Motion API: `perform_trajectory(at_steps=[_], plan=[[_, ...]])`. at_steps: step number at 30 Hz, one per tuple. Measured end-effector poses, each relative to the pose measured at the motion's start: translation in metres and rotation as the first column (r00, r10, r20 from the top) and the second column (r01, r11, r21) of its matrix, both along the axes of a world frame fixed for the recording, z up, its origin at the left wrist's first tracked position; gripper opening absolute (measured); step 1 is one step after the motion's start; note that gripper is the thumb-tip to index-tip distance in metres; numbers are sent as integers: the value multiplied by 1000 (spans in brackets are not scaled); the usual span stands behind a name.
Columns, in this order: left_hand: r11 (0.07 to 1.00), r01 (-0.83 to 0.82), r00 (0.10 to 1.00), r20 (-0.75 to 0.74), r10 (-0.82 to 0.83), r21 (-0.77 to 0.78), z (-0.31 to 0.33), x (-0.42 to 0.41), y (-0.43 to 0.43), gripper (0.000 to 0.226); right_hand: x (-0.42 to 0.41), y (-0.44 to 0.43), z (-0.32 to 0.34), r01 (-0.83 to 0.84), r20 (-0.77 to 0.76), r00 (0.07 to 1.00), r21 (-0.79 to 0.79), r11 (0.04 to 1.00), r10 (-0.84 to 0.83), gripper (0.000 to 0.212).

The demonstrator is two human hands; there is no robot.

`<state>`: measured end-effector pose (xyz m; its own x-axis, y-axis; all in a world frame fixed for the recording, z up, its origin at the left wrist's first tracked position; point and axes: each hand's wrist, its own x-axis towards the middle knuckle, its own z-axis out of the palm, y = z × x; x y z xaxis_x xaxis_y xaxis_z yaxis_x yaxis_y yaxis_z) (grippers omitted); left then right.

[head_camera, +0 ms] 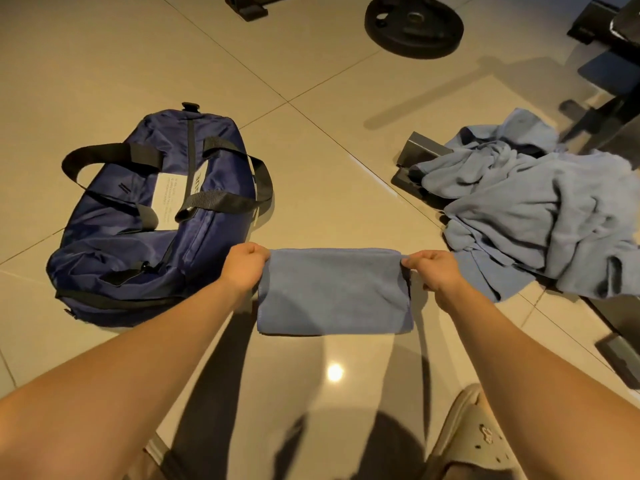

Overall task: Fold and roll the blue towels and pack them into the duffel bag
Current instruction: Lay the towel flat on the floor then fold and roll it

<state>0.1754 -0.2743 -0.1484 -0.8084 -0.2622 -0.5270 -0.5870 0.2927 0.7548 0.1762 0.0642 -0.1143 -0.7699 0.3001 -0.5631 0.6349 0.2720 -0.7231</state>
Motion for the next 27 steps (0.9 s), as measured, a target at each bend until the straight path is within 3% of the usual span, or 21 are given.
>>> perform_trajectory(at_steps=[4, 8, 20, 25, 27], plan=[[992, -124, 992, 28, 124, -17, -28, -4, 1, 11, -14, -6, -38, -41, -15, 999, 41, 998, 41, 18], [993, 25, 999, 38, -21, -119, -36, -1, -5, 9, -24, -9, -59, -50, 8, 999, 128, 991, 50, 19], [901, 121, 989, -29, -146, -417, -44, -11, 0, 18, -43, -8, -82, -118, 40, 993, 350, 929, 111, 23], [877, 104, 993, 7, -114, -469, -42, -16, 6, 24, -40, -9, -75, -79, 53, 996, 281, 956, 67, 33], [865, 113, 993, 22, -117, -489, -42, -18, 7, 26, -36, -5, -73, -94, 81, 994, 275, 957, 75, 23]])
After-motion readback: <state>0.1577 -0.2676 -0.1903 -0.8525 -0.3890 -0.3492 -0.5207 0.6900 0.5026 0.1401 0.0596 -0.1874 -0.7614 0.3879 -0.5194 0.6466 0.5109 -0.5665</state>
